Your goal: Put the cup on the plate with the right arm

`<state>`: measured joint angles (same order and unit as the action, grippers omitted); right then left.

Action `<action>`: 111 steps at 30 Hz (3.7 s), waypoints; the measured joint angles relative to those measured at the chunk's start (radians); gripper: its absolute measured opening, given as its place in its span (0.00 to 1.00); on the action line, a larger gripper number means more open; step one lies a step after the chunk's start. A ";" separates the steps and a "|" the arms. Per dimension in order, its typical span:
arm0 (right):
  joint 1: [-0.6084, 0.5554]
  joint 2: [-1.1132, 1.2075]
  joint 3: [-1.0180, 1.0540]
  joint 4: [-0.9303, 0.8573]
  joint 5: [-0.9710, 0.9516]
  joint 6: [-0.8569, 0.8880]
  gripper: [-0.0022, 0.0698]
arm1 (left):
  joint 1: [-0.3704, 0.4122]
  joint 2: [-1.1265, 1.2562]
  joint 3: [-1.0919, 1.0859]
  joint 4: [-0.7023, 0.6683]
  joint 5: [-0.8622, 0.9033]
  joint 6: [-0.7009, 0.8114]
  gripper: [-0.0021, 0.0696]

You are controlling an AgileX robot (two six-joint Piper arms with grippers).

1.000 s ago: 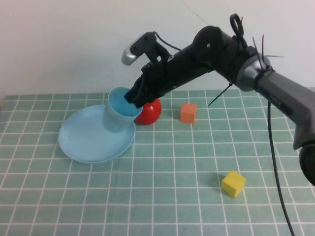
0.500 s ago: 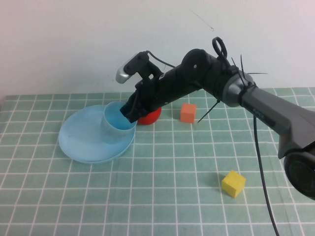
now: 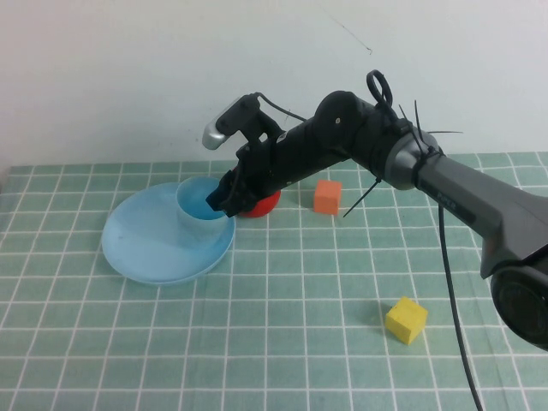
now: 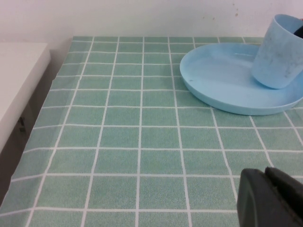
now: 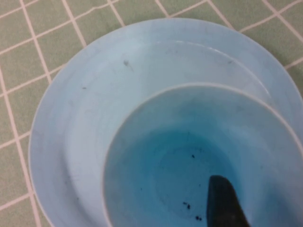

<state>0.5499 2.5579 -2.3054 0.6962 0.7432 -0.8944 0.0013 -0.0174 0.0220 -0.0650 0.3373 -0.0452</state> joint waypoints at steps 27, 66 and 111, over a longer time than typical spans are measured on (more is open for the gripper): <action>-0.086 -0.046 -0.446 -0.002 0.492 0.109 0.33 | 0.000 0.000 0.000 0.000 0.000 0.000 0.02; -0.208 -1.236 0.480 -0.967 0.494 0.383 0.03 | 0.000 0.000 0.000 0.000 0.000 0.000 0.03; -0.208 -2.357 1.916 -0.733 -0.130 0.712 0.03 | 0.000 0.000 0.000 0.000 0.000 0.000 0.03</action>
<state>0.3419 0.2005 -0.3895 -0.0371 0.6135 -0.1820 0.0013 -0.0174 0.0220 -0.0650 0.3373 -0.0452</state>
